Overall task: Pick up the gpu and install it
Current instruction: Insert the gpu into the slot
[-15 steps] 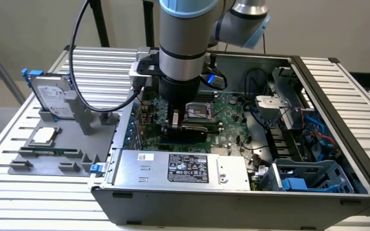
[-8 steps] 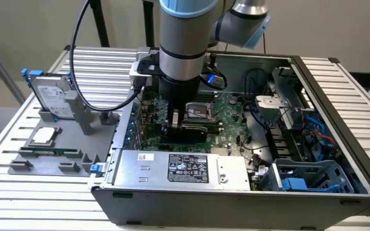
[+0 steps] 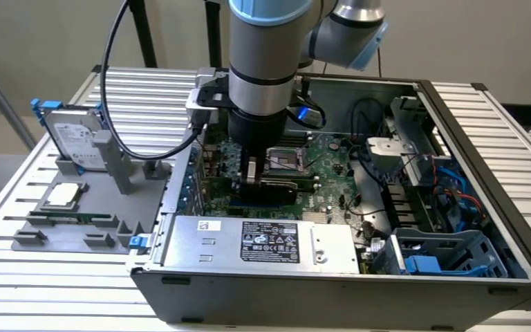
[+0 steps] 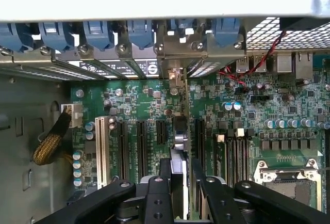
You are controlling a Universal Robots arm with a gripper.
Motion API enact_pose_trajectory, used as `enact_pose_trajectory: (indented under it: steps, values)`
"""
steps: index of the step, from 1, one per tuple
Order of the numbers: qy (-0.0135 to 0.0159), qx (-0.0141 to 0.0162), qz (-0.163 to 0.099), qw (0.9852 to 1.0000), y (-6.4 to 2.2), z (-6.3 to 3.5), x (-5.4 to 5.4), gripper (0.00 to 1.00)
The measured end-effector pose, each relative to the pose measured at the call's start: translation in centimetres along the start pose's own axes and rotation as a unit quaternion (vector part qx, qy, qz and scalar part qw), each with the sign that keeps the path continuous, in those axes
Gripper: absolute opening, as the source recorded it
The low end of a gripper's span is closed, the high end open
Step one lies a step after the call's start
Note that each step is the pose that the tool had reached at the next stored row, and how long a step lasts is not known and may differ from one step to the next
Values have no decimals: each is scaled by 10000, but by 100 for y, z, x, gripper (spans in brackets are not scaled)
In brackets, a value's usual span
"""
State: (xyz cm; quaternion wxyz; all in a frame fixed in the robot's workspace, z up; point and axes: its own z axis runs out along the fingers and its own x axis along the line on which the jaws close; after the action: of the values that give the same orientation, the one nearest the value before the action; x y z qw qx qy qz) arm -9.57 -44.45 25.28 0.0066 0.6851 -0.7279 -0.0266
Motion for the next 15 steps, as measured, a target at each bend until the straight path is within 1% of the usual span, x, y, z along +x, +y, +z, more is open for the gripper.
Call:
enact_pose_trajectory:
  steps: [9, 11, 15]
  values:
    - [-1, 0, 6, 10000, 0, 0, 0, 0]
    - [-4, 1, 6, 10000, 1, -13, -1, 0]
    - [-1, 0, 6, 10000, 3, -62, -2, 0]
